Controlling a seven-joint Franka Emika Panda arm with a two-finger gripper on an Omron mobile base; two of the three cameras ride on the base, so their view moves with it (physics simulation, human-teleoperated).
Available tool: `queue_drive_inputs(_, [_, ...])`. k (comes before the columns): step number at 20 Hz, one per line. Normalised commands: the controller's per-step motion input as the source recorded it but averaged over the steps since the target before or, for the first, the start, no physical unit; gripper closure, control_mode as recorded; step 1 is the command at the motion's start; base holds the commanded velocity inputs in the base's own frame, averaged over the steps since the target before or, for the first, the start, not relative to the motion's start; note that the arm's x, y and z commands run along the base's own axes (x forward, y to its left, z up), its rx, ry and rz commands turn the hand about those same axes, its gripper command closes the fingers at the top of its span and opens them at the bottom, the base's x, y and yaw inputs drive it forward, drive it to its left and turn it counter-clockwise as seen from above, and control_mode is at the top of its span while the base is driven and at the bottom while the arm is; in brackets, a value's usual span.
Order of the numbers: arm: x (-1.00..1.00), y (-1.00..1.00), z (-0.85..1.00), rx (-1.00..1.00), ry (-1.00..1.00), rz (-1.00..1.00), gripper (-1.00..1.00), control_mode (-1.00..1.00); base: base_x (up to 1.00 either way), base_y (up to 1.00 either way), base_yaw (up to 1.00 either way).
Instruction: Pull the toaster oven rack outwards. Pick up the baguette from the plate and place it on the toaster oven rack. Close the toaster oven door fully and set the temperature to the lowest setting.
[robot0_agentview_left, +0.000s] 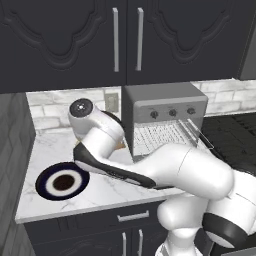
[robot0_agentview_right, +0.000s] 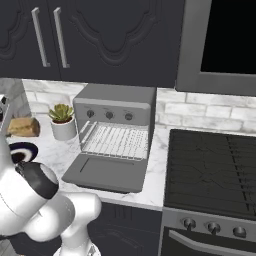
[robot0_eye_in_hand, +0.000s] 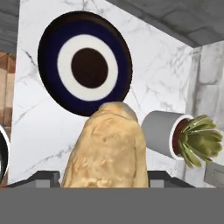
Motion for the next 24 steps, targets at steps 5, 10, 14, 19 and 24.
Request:
queue_drive_inputs(5, [-0.16,-0.76,0.08,-0.03,0.10,0.00,1.00,-1.00,0.00,0.00,0.00])
queue_drive_inputs(10, [-0.01,-0.64,0.00,0.00,0.01,0.00,1.00,-1.00,0.00,0.00,0.00])
queue_drive_inputs(14, [0.00,-0.52,0.00,0.00,0.00,0.00,1.00,-1.00,0.00,0.00,0.00])
queue_drive_inputs(19, [0.02,-0.50,0.00,0.01,0.01,0.01,1.00,-1.00,0.00,0.00,0.00])
queue_drive_inputs(24, [0.10,-0.51,0.00,0.08,0.02,0.01,1.00,-1.00,0.00,0.00,0.00])
